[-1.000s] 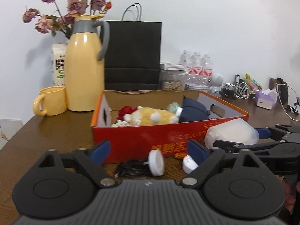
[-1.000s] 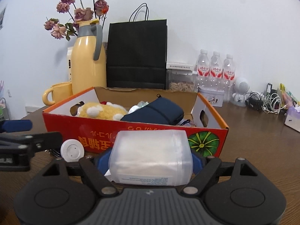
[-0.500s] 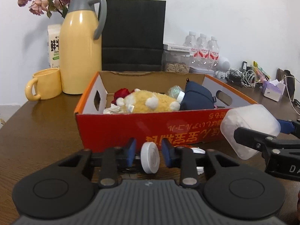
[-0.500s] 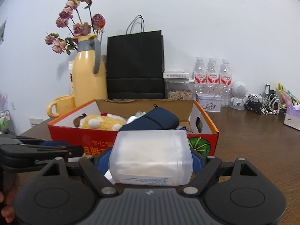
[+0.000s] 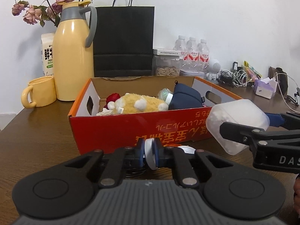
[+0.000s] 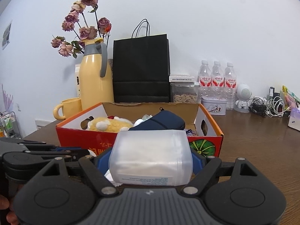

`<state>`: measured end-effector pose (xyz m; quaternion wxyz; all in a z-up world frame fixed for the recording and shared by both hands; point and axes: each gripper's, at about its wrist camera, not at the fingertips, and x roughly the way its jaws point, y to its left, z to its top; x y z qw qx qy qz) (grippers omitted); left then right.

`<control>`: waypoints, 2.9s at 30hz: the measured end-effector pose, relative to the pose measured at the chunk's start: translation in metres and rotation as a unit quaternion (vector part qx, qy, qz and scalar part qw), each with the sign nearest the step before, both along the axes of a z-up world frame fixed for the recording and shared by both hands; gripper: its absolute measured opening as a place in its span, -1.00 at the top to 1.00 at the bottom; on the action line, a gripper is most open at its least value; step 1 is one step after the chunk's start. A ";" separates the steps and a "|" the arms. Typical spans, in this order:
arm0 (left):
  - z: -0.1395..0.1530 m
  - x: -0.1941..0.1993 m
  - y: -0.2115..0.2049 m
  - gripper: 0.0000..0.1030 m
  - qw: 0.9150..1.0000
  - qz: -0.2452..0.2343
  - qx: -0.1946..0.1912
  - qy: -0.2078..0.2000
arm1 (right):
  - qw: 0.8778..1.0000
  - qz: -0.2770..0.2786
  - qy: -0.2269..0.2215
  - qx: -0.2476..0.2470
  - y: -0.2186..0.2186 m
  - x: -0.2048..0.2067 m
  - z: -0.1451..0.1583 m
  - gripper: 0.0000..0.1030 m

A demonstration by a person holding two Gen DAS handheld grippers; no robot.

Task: Organize objects
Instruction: 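Carry the white box and cap into the box and open both grippers, then move both grippers back toward the white bottle cap on the table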

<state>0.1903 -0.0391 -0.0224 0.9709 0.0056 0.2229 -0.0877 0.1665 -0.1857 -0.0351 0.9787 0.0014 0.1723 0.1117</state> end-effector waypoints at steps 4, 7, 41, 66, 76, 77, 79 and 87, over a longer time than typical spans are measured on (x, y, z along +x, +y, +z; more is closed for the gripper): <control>0.003 -0.008 -0.003 0.78 1.000 -0.002 0.009 -0.020 | 1.000 0.000 0.000 0.000 0.000 0.000 0.000 -0.57; 0.011 -0.016 -0.003 0.78 0.999 0.002 0.005 -0.042 | 1.000 0.002 -0.001 0.005 -0.001 -0.001 0.001 -0.57; 0.074 0.104 0.026 0.81 0.992 0.013 -0.113 -0.063 | 1.000 0.013 -0.018 0.002 0.026 0.123 0.053 -0.57; 0.064 0.123 0.035 -1.00 0.992 0.032 -0.117 -0.045 | 0.999 -0.006 0.045 -0.001 0.015 0.164 0.030 -0.98; 0.058 0.094 0.046 -1.00 0.991 0.073 -0.096 -0.057 | 0.999 0.000 0.031 -0.006 0.009 0.138 0.035 -0.99; 0.057 0.089 0.047 -1.00 0.991 0.076 -0.092 -0.059 | 1.000 -0.001 0.027 -0.006 0.008 0.133 0.035 -0.99; 0.054 0.075 0.051 -1.00 0.991 0.083 -0.085 -0.064 | 1.000 -0.001 0.021 -0.007 0.005 0.124 0.035 -0.99; 0.045 0.026 0.057 -1.00 0.992 0.087 -0.068 -0.058 | 1.000 0.013 -0.005 -0.019 0.005 0.068 0.027 -0.99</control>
